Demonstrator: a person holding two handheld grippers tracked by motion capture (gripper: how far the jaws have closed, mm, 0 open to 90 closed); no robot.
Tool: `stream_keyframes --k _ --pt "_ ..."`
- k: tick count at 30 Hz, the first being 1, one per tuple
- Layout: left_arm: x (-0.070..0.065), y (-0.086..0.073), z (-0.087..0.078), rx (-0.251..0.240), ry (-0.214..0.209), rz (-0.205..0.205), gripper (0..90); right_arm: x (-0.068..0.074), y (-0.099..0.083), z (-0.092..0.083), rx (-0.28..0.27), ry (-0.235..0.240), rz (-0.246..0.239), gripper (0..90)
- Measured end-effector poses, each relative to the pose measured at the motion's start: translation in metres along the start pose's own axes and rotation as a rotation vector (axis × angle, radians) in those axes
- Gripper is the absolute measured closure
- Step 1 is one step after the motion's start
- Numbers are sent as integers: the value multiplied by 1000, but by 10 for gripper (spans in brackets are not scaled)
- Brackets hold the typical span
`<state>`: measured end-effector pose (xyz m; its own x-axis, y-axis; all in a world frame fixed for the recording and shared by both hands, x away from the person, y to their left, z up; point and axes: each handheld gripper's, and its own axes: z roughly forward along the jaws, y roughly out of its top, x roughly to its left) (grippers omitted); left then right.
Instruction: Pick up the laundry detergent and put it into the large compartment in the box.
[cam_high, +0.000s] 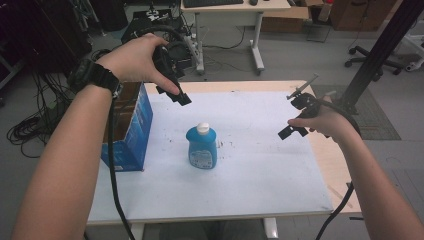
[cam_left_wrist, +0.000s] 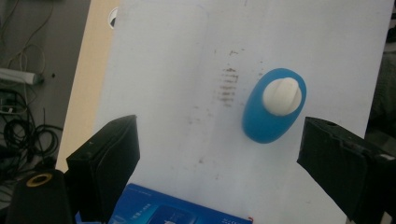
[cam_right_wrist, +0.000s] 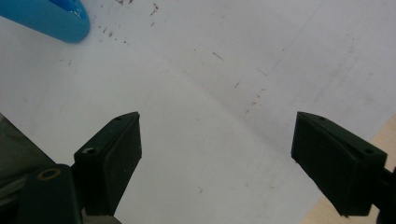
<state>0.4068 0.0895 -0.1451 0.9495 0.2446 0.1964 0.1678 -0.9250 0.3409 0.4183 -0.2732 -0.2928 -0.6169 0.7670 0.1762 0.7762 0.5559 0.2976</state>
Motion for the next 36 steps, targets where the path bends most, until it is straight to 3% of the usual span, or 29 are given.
stream_keyframes --k 16,26,36 --pt "-14 12 20 73 -49 100 121 0 0 4 8 3 -1 163" --pt "-19 19 29 115 -62 123 119 -2 -1 4 6 4 1 160" --pt "-24 18 39 113 -79 139 124 -2 -2 5 8 5 2 160"
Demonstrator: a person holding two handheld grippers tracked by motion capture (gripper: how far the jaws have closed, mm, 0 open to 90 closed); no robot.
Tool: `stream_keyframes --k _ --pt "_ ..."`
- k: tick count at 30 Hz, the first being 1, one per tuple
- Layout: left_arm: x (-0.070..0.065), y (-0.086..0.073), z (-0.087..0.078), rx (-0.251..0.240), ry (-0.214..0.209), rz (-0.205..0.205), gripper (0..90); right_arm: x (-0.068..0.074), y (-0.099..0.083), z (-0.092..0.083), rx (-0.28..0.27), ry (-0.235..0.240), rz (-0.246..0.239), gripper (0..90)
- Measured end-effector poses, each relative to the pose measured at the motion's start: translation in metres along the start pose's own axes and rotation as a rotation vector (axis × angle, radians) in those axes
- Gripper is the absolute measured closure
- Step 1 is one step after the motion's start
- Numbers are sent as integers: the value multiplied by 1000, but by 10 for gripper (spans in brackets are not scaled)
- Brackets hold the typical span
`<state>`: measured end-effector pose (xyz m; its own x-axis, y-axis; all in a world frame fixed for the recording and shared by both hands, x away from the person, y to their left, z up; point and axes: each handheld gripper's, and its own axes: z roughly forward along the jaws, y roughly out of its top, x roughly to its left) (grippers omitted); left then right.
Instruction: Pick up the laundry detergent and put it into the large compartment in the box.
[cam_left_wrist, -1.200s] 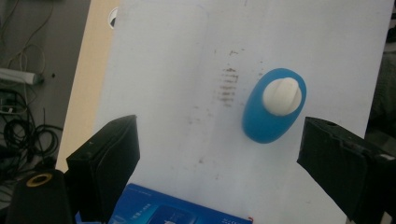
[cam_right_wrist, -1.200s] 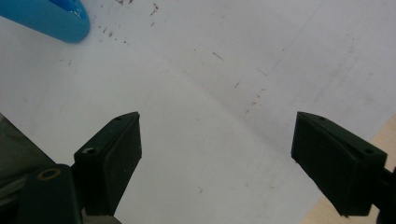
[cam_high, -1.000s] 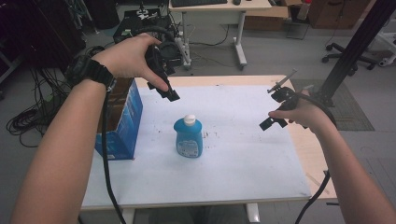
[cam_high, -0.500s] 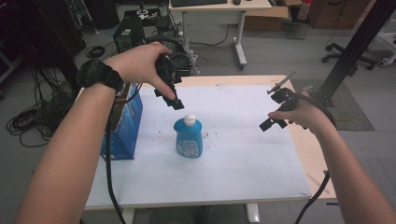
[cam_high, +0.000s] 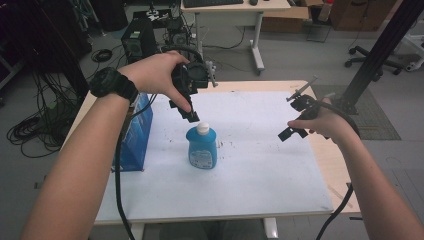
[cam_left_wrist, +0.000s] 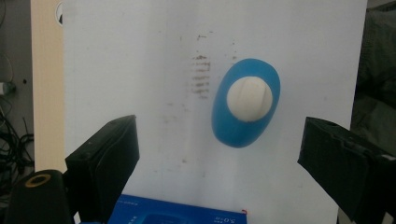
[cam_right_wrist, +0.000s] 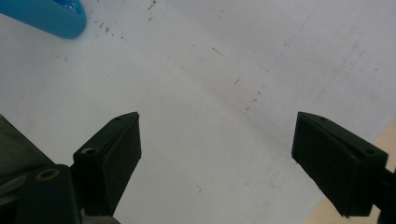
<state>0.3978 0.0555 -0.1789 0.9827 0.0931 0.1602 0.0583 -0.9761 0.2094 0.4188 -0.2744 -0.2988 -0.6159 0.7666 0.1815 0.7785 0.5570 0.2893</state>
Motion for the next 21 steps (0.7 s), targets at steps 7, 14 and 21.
stream_keyframes --k 7,14,21 --pt "-2 1 7 28 -8 9 119 1 1 1 4 -1 -1 160" --pt "-3 2 9 38 -8 14 118 1 1 -1 5 -3 1 160" --pt "-4 2 13 27 -19 19 119 1 1 0 8 0 1 160"
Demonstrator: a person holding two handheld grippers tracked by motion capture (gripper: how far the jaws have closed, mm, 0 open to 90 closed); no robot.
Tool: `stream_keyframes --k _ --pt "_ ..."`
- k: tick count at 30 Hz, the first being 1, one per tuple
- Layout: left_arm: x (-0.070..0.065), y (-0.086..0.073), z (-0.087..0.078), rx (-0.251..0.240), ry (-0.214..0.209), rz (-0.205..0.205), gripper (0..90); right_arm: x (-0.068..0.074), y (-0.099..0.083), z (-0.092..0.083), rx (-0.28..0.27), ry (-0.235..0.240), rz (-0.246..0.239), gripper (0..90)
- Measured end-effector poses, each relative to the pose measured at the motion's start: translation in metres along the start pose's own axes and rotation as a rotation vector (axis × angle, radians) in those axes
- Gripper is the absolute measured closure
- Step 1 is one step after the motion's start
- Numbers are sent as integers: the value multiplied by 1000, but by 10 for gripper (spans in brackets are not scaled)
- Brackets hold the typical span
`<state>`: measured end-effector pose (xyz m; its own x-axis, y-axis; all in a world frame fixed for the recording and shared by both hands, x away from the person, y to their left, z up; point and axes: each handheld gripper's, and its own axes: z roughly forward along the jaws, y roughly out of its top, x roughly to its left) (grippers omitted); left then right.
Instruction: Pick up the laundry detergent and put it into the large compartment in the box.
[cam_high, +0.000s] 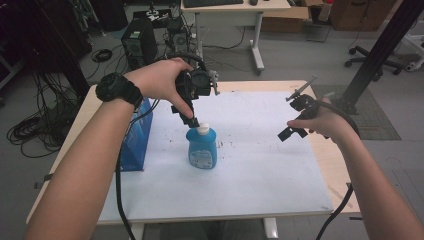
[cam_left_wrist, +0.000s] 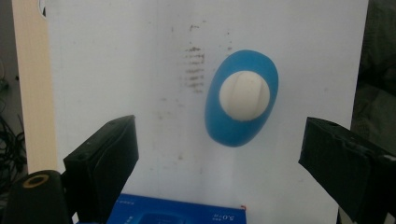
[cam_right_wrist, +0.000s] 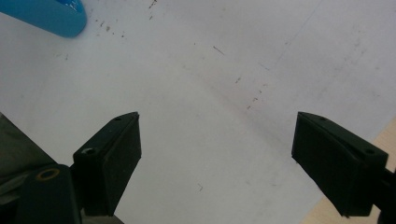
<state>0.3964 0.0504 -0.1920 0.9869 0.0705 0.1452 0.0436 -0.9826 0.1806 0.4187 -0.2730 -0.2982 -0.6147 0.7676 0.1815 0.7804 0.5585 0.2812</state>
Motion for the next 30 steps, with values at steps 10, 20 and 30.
stream_keyframes --k 10,20,30 --pt "-4 2 11 12 -13 21 122 0 0 1 3 0 -1 160" --pt "-7 4 23 26 -34 25 121 0 -1 0 3 -2 -2 160" --pt "-9 10 28 37 -43 39 119 0 -2 2 6 1 -2 160"
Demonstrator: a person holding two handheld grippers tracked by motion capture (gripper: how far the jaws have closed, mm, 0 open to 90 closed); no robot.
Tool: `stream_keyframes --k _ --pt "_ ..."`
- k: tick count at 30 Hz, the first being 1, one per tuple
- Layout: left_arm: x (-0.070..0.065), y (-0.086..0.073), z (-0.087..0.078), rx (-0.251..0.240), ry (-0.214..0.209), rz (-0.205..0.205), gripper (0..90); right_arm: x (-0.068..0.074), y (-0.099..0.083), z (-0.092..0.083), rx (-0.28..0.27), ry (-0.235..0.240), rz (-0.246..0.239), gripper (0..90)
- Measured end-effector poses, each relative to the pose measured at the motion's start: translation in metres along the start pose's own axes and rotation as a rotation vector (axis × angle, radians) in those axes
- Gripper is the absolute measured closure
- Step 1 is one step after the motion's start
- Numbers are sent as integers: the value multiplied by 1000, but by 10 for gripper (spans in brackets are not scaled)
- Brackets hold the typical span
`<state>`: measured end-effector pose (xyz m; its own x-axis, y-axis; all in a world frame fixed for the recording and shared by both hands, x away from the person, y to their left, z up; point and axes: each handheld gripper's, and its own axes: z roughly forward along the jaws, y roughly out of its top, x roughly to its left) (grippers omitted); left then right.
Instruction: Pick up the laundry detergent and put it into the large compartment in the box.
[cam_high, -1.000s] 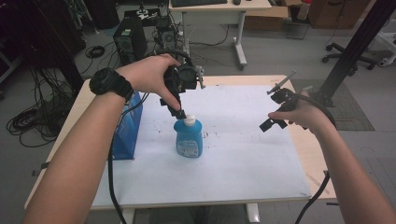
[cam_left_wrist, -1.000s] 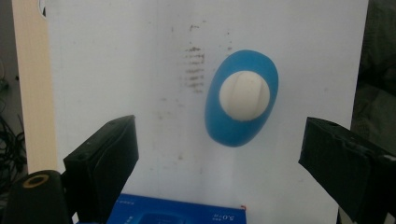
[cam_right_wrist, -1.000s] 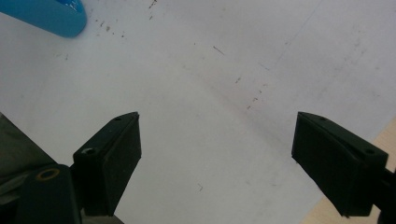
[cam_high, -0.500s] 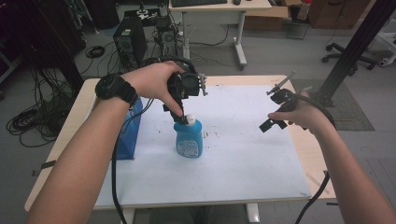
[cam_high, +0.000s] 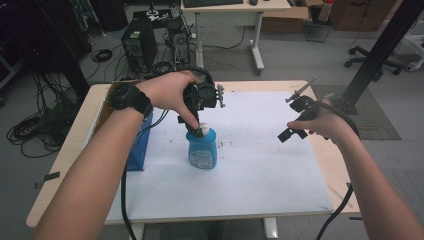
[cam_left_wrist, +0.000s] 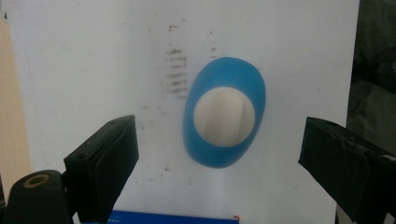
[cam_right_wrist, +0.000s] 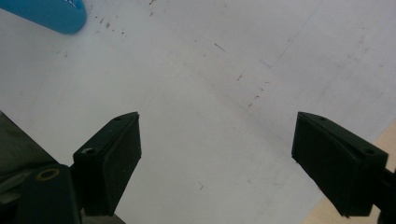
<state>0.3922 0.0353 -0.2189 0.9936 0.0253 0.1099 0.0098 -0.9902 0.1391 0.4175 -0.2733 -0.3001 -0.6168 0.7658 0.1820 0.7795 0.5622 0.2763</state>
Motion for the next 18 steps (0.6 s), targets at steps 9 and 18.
stream_keyframes --k 9,18 --pt "1 3 3 8 -6 4 122 -2 -2 -1 0 0 2 160" --pt "1 5 6 14 -11 4 123 -2 -2 0 2 1 -1 159"
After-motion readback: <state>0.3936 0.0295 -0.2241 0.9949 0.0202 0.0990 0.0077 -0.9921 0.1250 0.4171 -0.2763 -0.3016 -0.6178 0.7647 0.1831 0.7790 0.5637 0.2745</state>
